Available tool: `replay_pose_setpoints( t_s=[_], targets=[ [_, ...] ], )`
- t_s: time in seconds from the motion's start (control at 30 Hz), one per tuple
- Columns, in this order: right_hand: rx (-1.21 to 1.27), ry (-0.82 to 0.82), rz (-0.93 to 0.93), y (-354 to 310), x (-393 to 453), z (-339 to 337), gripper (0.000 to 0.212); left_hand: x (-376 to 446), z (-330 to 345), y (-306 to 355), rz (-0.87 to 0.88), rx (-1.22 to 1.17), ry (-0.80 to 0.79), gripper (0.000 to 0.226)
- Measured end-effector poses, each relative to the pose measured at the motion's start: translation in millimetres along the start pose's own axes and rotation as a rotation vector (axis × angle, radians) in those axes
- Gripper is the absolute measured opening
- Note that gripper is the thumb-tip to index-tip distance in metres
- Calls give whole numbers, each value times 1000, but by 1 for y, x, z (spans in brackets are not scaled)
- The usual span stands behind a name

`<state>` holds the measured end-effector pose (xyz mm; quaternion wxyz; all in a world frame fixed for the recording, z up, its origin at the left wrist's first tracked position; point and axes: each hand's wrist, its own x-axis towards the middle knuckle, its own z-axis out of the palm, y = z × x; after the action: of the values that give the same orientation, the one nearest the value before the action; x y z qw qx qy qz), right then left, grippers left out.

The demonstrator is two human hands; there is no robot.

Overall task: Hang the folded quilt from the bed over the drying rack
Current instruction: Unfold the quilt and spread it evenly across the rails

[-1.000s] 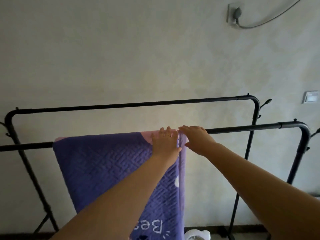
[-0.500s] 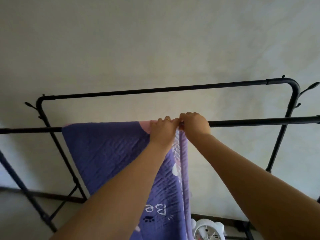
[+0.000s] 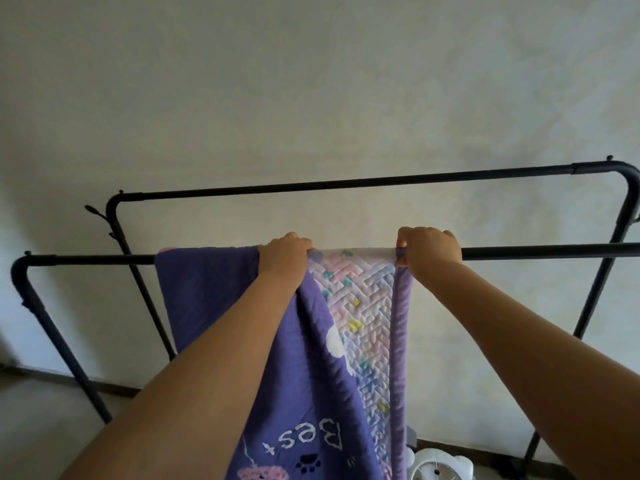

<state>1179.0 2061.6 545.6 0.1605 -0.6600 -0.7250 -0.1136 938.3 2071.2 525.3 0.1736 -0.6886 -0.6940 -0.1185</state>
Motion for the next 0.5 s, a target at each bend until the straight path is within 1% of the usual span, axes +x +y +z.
replay_pose_setpoints(
  t_s=[0.07, 0.1, 0.17, 0.23, 0.3, 0.37, 0.4, 0.5],
  targets=[
    [-79, -27, 13, -18, 3, -2, 19, 2, -3, -10, 58, -10, -12, 28],
    [-76, -32, -12, -32, 4, 0, 23, 2, -4, -14, 88, -2, -7, 28],
    [44, -50, -108, -64, 6, 8, 31, -3, -5, -11, 151, 29, 3, 29],
    [210, -84, -161, -108, 7, 13, 32, -7, -7, -9, 189, 48, 38, 30],
    [321, -112, -93, -150, 10, 16, 34, -6, -7, -14, 237, 100, 52, 31],
    [391, -88, -6, -167, 10, 22, 42, -4, -5, -21, 291, 172, 53, 31],
    [394, -60, 3, -169, 8, 26, 45, -3, -2, -26, 309, 169, 62, 30],
    [328, 36, -22, -167, 0, 40, 51, -3, 7, -38, 314, -16, 120, 25]
  ],
)
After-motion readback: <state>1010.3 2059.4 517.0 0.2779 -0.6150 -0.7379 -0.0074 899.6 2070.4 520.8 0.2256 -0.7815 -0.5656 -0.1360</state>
